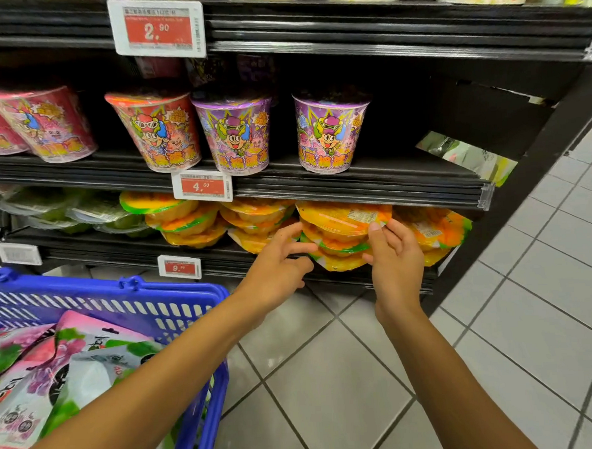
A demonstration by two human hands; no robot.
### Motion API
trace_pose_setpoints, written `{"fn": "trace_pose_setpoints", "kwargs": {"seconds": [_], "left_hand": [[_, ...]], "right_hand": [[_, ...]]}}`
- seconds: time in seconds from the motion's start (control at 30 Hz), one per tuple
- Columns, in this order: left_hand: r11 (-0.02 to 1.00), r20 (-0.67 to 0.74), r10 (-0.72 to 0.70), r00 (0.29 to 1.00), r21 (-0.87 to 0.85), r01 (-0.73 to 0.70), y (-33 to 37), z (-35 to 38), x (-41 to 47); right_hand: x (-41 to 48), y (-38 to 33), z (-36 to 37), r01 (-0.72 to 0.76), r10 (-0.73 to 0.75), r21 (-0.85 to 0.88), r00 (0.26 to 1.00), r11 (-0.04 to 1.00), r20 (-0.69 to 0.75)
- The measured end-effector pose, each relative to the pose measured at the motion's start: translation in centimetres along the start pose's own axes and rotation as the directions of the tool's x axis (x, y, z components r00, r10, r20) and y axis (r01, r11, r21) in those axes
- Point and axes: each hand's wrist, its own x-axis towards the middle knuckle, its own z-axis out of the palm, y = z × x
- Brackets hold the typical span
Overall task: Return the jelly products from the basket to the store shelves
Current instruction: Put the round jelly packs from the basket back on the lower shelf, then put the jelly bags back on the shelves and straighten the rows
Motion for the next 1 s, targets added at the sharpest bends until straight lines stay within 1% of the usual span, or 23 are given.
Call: {"fn": "trace_pose_setpoints", "kwargs": {"seconds": [0.1, 0.17, 0.23, 0.3, 0.37, 0.47, 0.6, 0.67, 0.73, 0.77, 0.8, 0.83, 0.87, 0.9, 0.93, 0.97, 1.0], "left_hand": [[0.999, -0.036, -0.038, 0.999, -0.016, 0.038, 0.0, -1.7, -0.9], [1.0, -0.052, -0.021, 0.998, -0.009, 0.02, 0.2, -3.2, -2.0], [1.0, -0.074, -0.003, 0.997, -0.01, 0.002, 0.5, -4.7, -3.2], [1.0, -0.087, 0.011, 0.996, -0.001, -0.011, 0.6, -6.5, -4.6], [0.999, -0.105, 0.017, 0.994, 0.04, -0.012, 0.4, -8.5, -5.8], [0.997, -0.157, -0.002, 0.988, 0.076, 0.014, -0.8, -11.9, -7.3], [0.994, -0.215, -0.05, 0.975, 0.084, 0.069, -3.2, -16.3, -8.7], [0.992, -0.255, -0.096, 0.962, 0.049, 0.112, -3.9, -18.2, -9.2], [0.987, -0.305, -0.155, 0.94, -0.006, 0.161, -4.2, -19.5, -10.0], [0.981, -0.328, -0.186, 0.926, -0.011, 0.194, -4.3, -20.3, -10.6], [0.973, -0.347, -0.216, 0.912, 0.002, 0.231, -4.4, -20.9, -11.2], [0.961, -0.374, -0.241, 0.896, 0.037, 0.274, -4.8, -21.6, -11.9], [0.94, -0.415, -0.253, 0.874, 0.108, 0.323, -5.1, -22.4, -12.6], [0.903, -0.478, -0.247, 0.843, 0.203, 0.379, -5.6, -23.2, -13.5], [0.84, -0.546, -0.235, 0.804, 0.302, 0.45, -5.9, -23.9, -14.4], [0.778, -0.598, -0.228, 0.769, 0.363, 0.513, -6.2, -24.4, -15.4], [0.748, -0.625, -0.238, 0.744, 0.37, 0.55, -6.1, -24.9, -16.3]], "right_hand": [[-0.7, -0.3, 0.3, -0.02, 0.02, -0.004, 0.998, 1.0, -0.052], [-1.5, -0.7, 0.8, -0.029, 0.028, -0.019, 0.999, 0.999, -0.027], [-2.8, -1.2, 1.9, -0.052, 0.054, -0.025, 0.994, 0.998, 0.092], [-4.8, -1.9, 3.4, -0.078, 0.087, -0.046, 0.96, 0.996, 0.265], [-7.1, -2.4, 5.3, -0.069, 0.103, -0.097, 0.903, 0.993, 0.417], [-10.3, -2.5, 8.6, -0.017, 0.096, -0.135, 0.787, 0.991, 0.609], [-13.4, -1.2, 12.3, 0.029, 0.108, -0.153, 0.576, 0.988, 0.81], [-14.4, -0.6, 13.8, 0.042, 0.199, -0.247, 0.471, 0.968, 0.859], [-15.1, -0.1, 14.9, 0.06, 0.364, -0.424, 0.413, 0.904, 0.835], [-15.5, 0.0, 15.4, 0.029, 0.481, -0.532, 0.389, 0.846, 0.786], [-15.8, 0.1, 15.7, -0.038, 0.614, -0.643, 0.343, 0.765, 0.711], [-16.4, -0.1, 15.8, -0.118, 0.74, -0.744, 0.28, 0.658, 0.611], [-17.2, -0.2, 16.0, -0.215, 0.843, -0.818, 0.206, 0.534, 0.497], [-17.9, -0.5, 16.2, -0.315, 0.911, -0.855, 0.148, 0.412, 0.385], [-18.4, -0.3, 16.4, -0.421, 0.954, -0.856, 0.109, 0.3, 0.281], [-18.7, 0.3, 16.7, -0.537, 0.977, -0.817, 0.096, 0.212, 0.19], [-18.8, 0.9, 17.1, -0.629, 0.989, -0.763, 0.093, 0.147, 0.115]]}}
